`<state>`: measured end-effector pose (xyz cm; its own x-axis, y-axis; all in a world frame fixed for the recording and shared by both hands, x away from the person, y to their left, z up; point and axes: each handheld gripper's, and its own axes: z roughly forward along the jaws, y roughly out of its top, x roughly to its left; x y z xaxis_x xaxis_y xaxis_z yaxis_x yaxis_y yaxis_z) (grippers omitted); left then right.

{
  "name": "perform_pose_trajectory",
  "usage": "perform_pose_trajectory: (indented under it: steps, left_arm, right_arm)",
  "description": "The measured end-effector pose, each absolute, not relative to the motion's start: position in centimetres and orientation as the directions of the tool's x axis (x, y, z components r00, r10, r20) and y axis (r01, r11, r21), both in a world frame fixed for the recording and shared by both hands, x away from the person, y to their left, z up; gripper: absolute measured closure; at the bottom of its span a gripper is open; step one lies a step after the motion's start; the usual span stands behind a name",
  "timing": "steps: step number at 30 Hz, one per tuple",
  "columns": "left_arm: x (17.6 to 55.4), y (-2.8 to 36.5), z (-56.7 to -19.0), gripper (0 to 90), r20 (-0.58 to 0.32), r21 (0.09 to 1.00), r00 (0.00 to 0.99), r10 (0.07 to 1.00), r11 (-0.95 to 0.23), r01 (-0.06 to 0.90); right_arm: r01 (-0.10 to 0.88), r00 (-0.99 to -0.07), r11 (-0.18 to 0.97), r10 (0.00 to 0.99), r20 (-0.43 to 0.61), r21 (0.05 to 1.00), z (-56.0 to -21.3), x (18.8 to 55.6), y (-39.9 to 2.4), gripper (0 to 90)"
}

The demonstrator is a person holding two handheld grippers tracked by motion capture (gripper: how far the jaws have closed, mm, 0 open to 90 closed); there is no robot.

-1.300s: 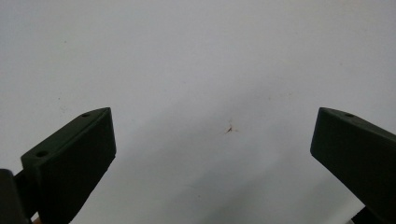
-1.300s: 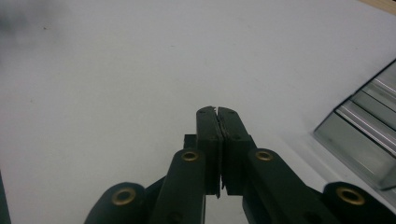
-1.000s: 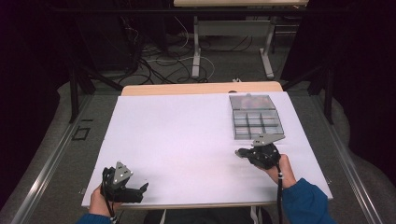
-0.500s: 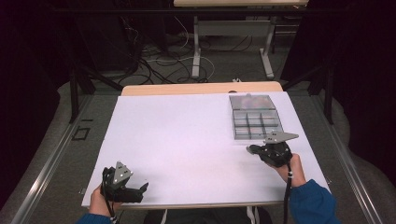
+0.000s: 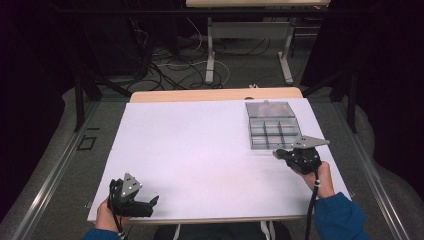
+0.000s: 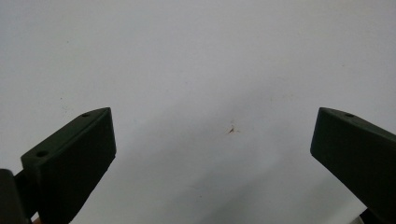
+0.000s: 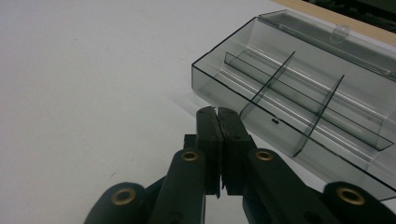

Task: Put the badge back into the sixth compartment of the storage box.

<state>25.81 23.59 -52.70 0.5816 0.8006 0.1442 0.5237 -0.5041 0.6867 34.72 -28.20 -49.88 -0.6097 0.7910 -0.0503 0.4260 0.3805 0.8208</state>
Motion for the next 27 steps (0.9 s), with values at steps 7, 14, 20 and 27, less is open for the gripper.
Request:
perform_pose_trajectory:
  steps: [7,14,20,27]
  left_arm:
    - [25.8,23.6,-52.7,0.0,0.143,0.686,0.582,0.801,-0.504,0.525]
    - [25.8,23.6,-52.7,0.0,0.145,0.687,0.581,0.801,-0.504,0.523]
    - [25.8,23.6,-52.7,0.0,0.144,0.687,0.582,0.801,-0.504,0.524]
    - [25.8,23.5,-52.7,0.0,0.143,0.683,0.584,0.799,-0.507,0.525]
  right_arm:
    - [0.431,-0.592,0.368,0.805,-0.05,0.824,-49.6,35.0,-28.5,88.6]
    - [0.418,-0.577,0.353,0.815,-0.056,0.837,-49.1,35.4,-28.8,88.5]
    - [0.419,-0.545,0.334,0.836,-0.061,0.844,-48.6,36.0,-29.3,88.6]
    - [0.409,-0.512,0.326,0.855,-0.081,0.853,-48.3,36.6,-29.9,88.5]
